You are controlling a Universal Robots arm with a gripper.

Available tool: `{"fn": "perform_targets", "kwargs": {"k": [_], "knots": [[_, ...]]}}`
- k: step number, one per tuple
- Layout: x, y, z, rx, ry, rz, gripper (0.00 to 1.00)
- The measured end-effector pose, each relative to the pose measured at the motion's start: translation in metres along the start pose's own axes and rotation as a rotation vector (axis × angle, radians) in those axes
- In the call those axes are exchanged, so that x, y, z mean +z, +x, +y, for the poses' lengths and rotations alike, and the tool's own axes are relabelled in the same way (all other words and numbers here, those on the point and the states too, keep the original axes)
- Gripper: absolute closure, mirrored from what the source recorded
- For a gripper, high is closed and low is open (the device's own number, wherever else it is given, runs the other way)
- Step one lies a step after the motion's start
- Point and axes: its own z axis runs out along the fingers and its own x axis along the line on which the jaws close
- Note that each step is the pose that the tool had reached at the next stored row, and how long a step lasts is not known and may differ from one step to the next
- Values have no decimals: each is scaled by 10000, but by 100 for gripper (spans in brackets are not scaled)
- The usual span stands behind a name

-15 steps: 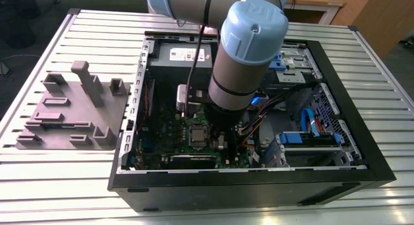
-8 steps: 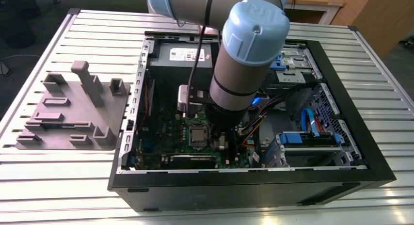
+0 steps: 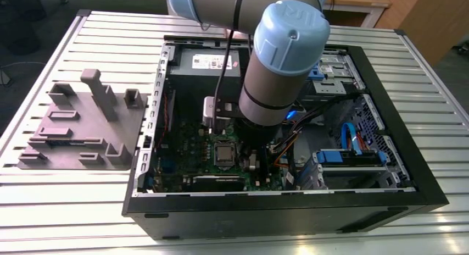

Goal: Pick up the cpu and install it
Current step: 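Install the first cpu locking lever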

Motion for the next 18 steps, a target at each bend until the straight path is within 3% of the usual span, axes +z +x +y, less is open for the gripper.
{"fn": "perform_targets", "kwargs": {"k": [8, 11, 18], "knots": [[-7, 8, 1, -10, 3, -118, 90], [-8, 12, 2, -19, 12, -125, 90], [2, 34, 32, -89, 231, -125, 90]]}}
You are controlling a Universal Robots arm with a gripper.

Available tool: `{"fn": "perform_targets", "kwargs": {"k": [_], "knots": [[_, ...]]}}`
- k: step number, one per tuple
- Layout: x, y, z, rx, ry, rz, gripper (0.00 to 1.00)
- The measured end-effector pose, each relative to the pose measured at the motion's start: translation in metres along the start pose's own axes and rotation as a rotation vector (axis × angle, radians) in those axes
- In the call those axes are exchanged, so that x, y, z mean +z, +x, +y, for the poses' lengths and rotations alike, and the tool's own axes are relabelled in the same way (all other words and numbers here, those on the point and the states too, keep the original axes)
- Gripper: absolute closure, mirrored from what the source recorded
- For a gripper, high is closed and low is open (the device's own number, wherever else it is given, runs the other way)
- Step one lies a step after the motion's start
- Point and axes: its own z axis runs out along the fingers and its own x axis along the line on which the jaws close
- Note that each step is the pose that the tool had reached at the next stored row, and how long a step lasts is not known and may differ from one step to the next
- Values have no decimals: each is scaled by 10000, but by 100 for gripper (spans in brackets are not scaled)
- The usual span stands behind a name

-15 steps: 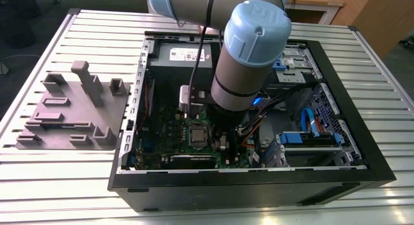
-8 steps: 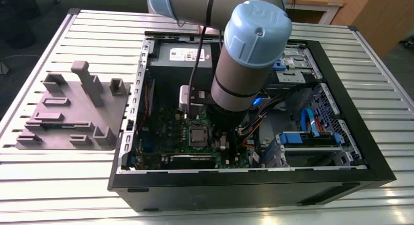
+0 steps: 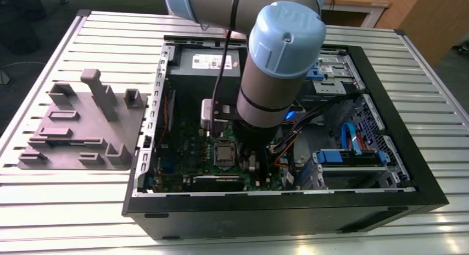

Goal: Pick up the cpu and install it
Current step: 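Install the first cpu locking lever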

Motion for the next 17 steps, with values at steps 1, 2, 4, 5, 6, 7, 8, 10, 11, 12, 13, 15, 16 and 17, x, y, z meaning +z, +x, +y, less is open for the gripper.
{"fn": "perform_targets", "kwargs": {"k": [1, 2, 4, 5, 6, 7, 8, 10, 11, 12, 13, 15, 16, 17], "knots": [[2, 3, 2, -11, 25, -1, 90], [3, 7, 5, -21, 47, 0, 90], [3, 13, 10, -33, 81, 1, 90], [3, 15, 14, -38, 95, 1, 90], [3, 16, 18, -42, 104, 0, 90], [4, 17, 21, -46, 109, -1, 90], [3, 18, 22, -50, 110, -4, 90], [-8, 18, 23, -53, 111, -13, 90], [-20, 17, 24, -53, 114, -25, 90], [-41, 17, 25, -53, 113, -31, 90], [-63, 17, 27, -54, 110, -33, 90], [-102, 16, 29, -55, 109, -50, 90], [-129, 16, 30, -55, 109, -58, 90], [-157, 15, 31, -56, 109, -65, 90]]}}
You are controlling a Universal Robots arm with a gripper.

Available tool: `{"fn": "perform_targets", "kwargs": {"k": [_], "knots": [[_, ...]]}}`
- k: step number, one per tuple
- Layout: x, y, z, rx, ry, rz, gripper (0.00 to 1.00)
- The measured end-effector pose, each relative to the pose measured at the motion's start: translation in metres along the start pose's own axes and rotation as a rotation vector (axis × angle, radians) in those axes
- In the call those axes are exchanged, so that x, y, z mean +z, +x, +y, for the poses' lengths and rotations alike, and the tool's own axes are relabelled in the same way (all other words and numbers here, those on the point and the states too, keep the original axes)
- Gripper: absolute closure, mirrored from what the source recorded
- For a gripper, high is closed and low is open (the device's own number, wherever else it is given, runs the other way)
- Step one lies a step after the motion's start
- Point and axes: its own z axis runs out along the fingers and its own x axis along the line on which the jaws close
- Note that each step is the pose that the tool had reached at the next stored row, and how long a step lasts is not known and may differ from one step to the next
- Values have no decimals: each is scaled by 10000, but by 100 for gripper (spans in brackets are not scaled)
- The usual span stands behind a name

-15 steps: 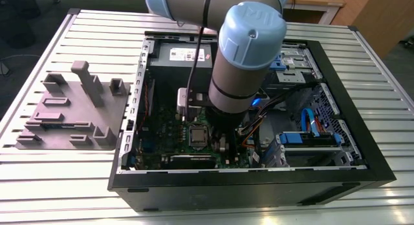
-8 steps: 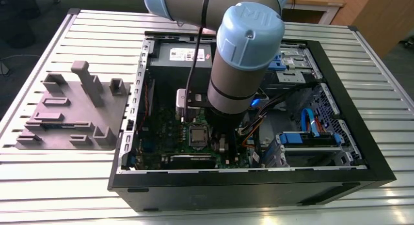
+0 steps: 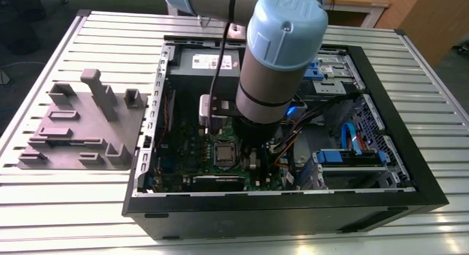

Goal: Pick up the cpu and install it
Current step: 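Install the first cpu locking lever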

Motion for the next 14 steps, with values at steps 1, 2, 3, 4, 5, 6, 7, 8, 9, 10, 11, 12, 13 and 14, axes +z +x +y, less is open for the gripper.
{"fn": "perform_targets", "kwargs": {"k": [1, 2, 3, 4, 5, 6, 7, 8, 9, 10, 11, 12, 13, 14], "knots": [[-32, -1, 1, 0, -1, -3, 90], [-62, -2, 2, 1, -1, -7, 90], [-88, -2, 3, 0, -1, -8, 90], [-101, -3, 4, 0, -1, -9, 90], [-101, -3, 3, -1, 0, -11, 90], [-101, -3, 3, 0, 0, -12, 90], [-101, -3, 3, 0, 0, -11, 90], [-101, -3, 4, 0, 0, -12, 90], [-102, -3, 4, 0, -1, -10, 90], [-103, -3, 4, 0, -1, -10, 90], [-103, -3, 4, 0, 0, -11, 90], [-103, -3, 4, 0, -1, -10, 90], [-104, -3, 4, 0, -1, -10, 90], [-104, -3, 4, 0, -1, -10, 90]]}}
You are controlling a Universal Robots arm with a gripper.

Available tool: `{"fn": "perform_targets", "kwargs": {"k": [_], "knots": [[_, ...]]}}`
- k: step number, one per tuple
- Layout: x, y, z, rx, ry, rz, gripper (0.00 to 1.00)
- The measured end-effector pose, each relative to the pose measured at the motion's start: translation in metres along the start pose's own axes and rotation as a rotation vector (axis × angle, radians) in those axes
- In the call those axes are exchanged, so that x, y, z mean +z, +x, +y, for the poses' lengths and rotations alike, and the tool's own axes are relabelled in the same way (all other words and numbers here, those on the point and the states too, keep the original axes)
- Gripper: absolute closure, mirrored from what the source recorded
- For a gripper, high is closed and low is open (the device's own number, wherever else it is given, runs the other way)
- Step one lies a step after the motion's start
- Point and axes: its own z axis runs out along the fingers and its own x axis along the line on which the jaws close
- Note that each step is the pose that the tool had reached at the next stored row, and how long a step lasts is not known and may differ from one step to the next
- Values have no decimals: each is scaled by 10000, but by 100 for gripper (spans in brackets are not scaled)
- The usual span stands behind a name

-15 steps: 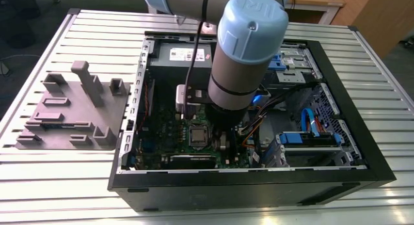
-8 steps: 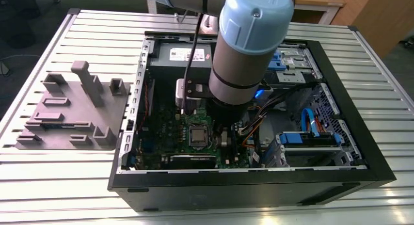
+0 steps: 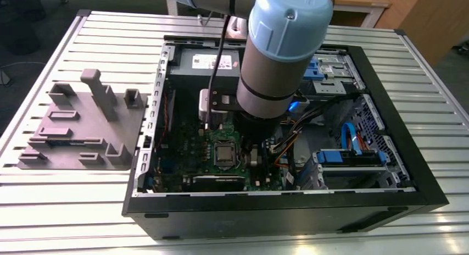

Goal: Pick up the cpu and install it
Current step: 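Install the first cpu locking lever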

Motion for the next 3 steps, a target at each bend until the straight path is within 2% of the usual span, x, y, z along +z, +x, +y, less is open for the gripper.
{"fn": "perform_targets", "kwargs": {"k": [3], "knots": [[-1, 0, 0, 0, 1, 0, 90]]}}
